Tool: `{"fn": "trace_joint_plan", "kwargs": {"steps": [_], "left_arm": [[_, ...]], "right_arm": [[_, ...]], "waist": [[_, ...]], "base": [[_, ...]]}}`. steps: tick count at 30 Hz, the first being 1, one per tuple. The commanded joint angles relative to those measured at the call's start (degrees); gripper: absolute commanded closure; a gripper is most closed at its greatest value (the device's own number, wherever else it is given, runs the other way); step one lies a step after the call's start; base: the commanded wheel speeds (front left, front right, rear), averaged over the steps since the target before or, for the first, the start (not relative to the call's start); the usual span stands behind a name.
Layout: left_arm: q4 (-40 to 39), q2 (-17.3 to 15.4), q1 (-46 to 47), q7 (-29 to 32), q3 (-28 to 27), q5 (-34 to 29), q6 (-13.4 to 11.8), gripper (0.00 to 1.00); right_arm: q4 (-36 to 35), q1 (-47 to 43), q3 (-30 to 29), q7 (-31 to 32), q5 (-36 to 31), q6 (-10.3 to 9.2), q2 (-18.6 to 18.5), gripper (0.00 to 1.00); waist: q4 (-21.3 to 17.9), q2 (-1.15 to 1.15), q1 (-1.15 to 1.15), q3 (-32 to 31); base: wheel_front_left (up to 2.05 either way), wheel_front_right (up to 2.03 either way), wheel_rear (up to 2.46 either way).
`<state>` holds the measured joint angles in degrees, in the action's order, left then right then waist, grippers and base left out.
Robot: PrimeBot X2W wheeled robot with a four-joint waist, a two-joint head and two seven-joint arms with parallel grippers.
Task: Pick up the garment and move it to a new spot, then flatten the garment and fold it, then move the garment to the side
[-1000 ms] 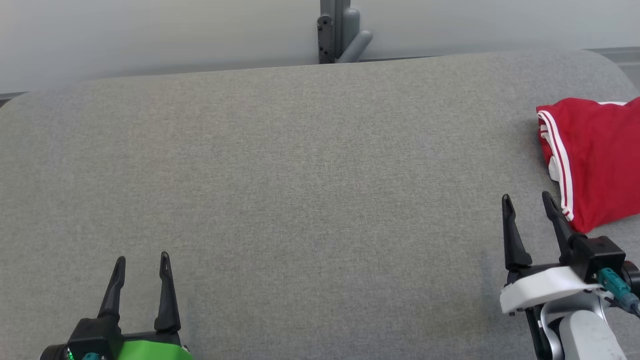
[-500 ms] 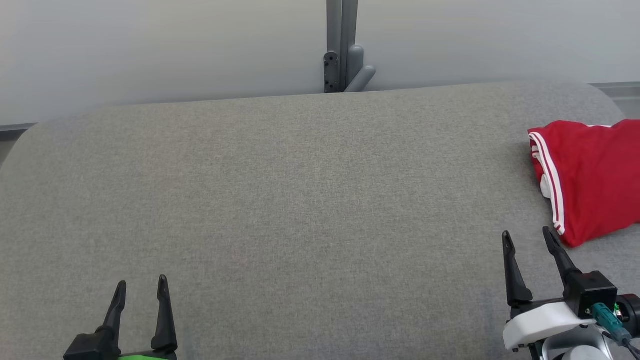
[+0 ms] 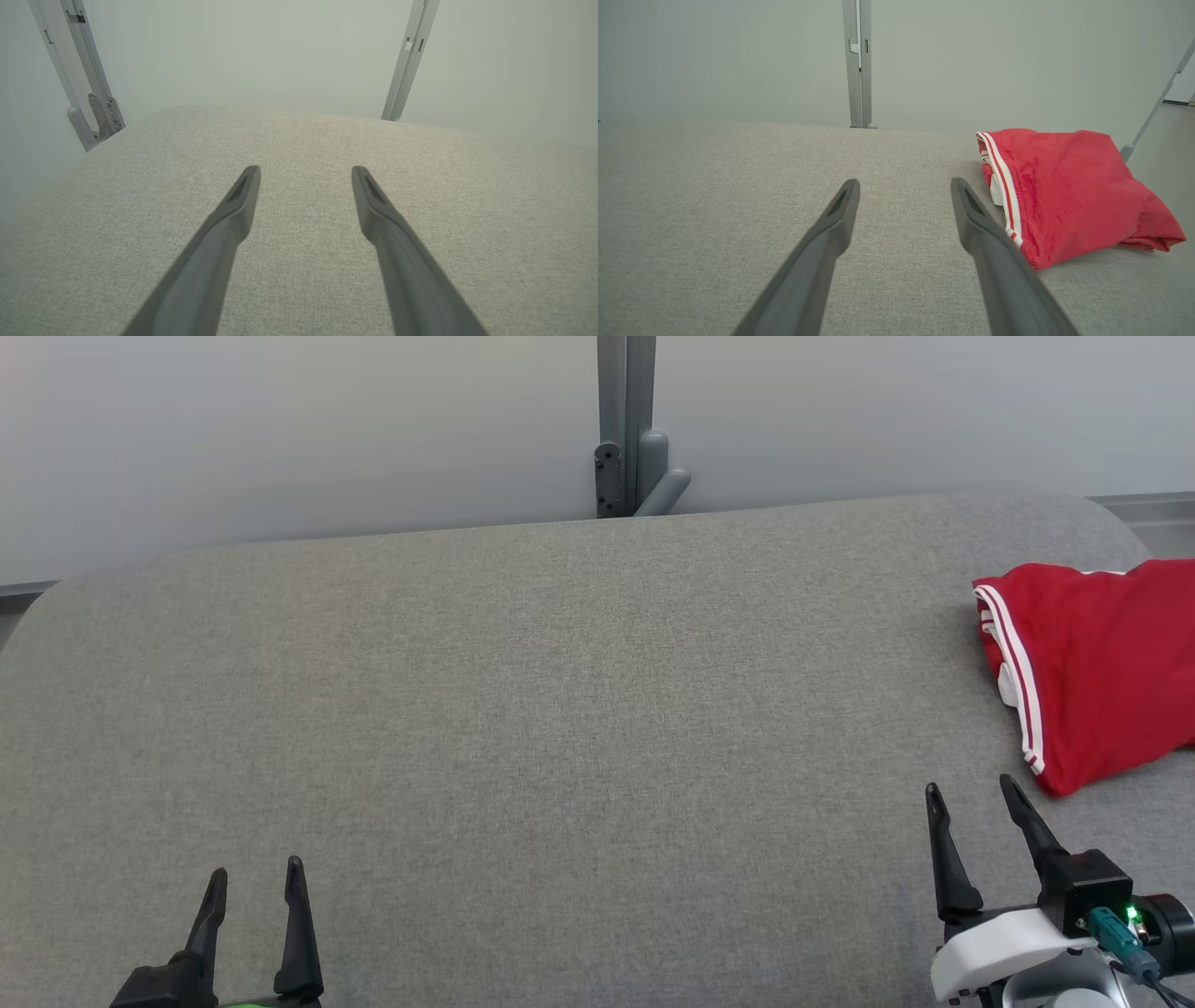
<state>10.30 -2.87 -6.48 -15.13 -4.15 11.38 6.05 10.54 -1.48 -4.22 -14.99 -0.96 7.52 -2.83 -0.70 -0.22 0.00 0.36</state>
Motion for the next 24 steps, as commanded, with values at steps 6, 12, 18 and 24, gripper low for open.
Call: {"fn": "trace_joint_plan", "kwargs": {"steps": [6, 12, 18, 24], "left_arm": [[0.19, -0.08, -0.65, 0.02, -0.42, 0.52, -0.17, 0.00], [0.37, -0.08, -0.51, 0.02, -0.54, 0.66, 0.05, 0.00], [0.36, -0.08, -0.46, 0.02, -0.47, 0.82, 0.16, 0.00], [0.51, -0.09, -0.49, 0.02, -0.24, 0.97, -0.07, 0.00]], "right_arm": [[0.23, 0.65, 0.28, -0.24, 0.31, -0.08, -0.12, 0.00], [0.18, 0.66, 0.58, -0.24, -0.02, -0.08, -0.12, 0.00], [0.42, 0.49, 0.59, -0.24, 0.24, -0.08, -0.12, 0.00], [0.58, 0.16, 0.74, -0.24, 0.62, -0.08, -0.08, 0.00]], "waist": [[0.09, 0.22, 0.00, -0.13], [-0.12, 0.22, 0.00, -0.23], [-0.23, 0.22, 0.00, -0.17], [0.51, 0.22, 0.00, -0.22]], "base": [[0.00, 0.00, 0.00], [0.00, 0.00, 0.00], [0.00, 0.00, 0.00], [0.00, 0.00, 0.00]]}}
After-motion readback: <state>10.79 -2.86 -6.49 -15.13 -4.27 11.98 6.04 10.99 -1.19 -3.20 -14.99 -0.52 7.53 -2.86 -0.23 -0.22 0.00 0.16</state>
